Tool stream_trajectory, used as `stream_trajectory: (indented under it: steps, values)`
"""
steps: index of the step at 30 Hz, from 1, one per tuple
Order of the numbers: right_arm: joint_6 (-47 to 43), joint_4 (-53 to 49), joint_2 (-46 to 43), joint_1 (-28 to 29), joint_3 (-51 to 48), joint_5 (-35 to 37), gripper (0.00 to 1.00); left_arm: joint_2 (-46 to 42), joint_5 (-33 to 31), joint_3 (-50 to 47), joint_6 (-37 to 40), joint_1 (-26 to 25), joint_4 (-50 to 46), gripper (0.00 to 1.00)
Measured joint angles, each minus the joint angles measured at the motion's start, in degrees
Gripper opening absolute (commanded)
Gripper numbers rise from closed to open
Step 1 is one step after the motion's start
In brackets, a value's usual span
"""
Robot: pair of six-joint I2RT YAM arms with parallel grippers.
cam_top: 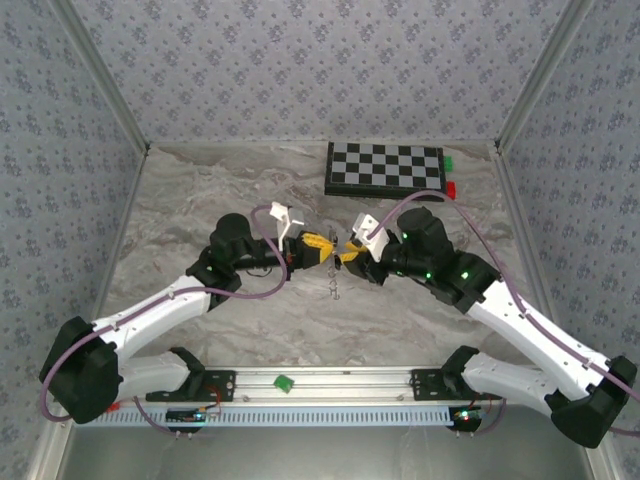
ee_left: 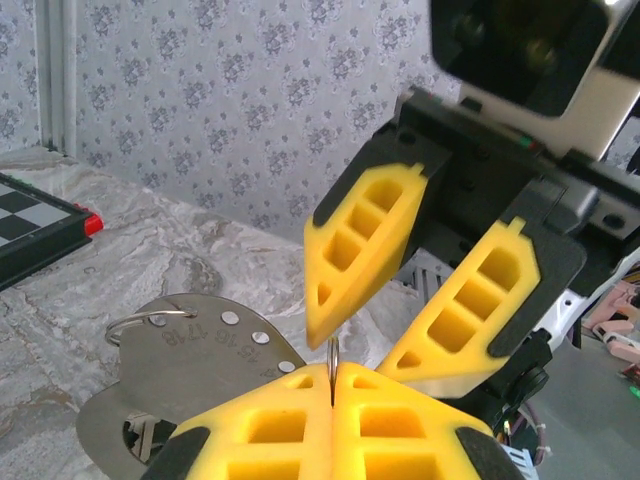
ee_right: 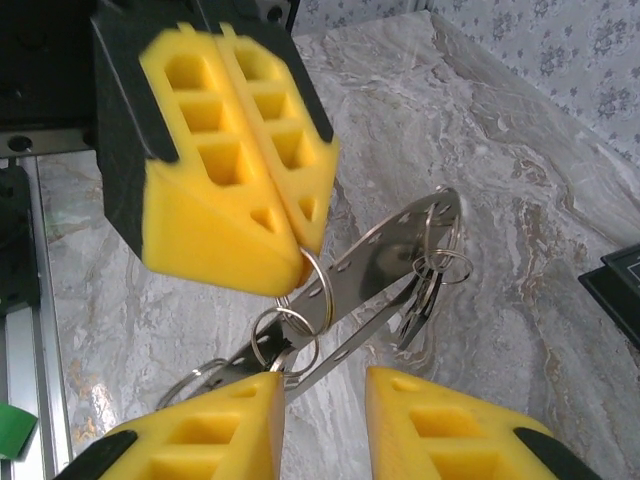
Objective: Put the keys on the keyring
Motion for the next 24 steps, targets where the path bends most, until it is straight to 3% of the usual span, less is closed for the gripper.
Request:
stream_trajectory:
  steps: [15, 24]
  values:
    - [5.7, 7.8, -1.3, -0.3, -6.9, -0.1, 0.24, 0.0, -1.7, -1.1, -4.7, -1.0, 6.3, 0.00]
    - [18.3, 24.8, -11.1, -9.1, -18.5, -6.3, 0.28, 0.1, -4.0, -1.9, -6.9, -1.1, 9.1, 0.00]
